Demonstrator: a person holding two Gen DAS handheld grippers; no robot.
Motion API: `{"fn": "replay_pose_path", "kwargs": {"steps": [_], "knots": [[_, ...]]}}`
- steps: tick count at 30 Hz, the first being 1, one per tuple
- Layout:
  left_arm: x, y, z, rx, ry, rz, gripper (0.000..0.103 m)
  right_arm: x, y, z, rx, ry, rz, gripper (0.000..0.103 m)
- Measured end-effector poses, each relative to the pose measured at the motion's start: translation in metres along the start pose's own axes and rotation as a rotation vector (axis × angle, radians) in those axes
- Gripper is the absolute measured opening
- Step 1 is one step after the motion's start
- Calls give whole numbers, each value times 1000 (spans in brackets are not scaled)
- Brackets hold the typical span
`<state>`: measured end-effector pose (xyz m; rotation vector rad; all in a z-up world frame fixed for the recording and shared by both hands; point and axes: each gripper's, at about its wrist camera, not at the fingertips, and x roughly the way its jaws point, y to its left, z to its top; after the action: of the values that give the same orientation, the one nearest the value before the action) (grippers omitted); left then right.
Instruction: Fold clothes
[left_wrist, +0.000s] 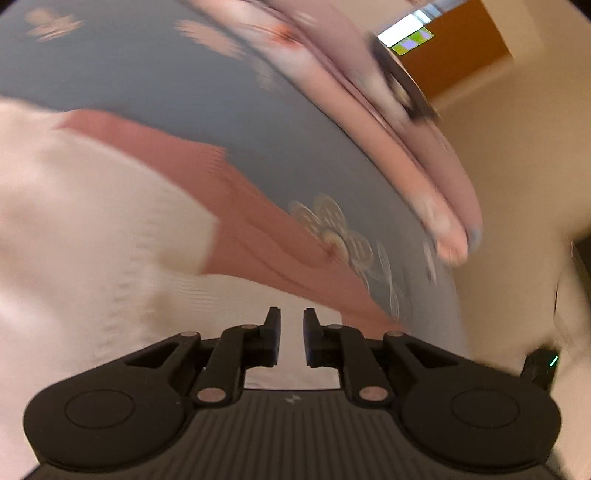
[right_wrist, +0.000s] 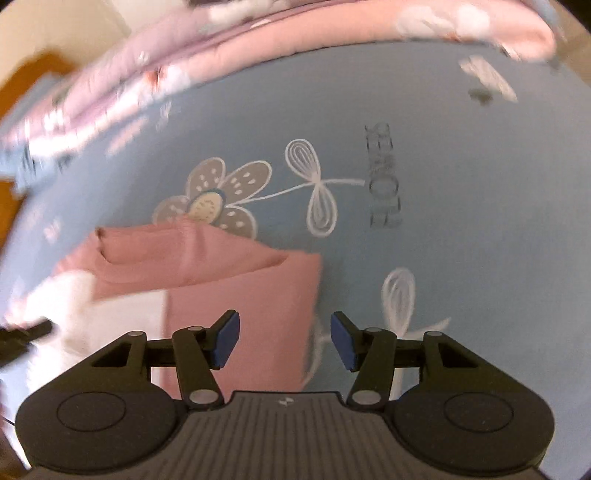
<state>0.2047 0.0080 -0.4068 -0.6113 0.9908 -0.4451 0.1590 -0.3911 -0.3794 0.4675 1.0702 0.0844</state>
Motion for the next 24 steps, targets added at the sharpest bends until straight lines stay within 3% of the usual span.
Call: {"fn": "replay_pose_path", "kwargs": {"steps": [3,6,8,11,13,15,18,21,24], "knots": [[28,-2,-8,73,40,-20,13,2,-4,-19,102,2,83,60],[37,14,-17,102,47,58,13,2,-3,-29,109,6,84,60],[33,31,-22,117,37,89,8,4,-6,-33,121,8,95,61],[23,48,-21,34,52,91,5,-5,-17,-37,160,-28,107,61],[21,40,-22,106,63,129,6,-8,-23,-39,190,-55,115,61],[20,38,-22,114,70,150,5,-10,-27,-38,220,-76,145,61],[20,36,-21,100,78,167,5,-5,-30,-36,277,-108,278,61],[26,28,-19,162,96,204,6,22,-37,-38,375,-77,467,61],[30,26,-16,168,105,214,6,47,-49,-47,414,-20,443,61]]}}
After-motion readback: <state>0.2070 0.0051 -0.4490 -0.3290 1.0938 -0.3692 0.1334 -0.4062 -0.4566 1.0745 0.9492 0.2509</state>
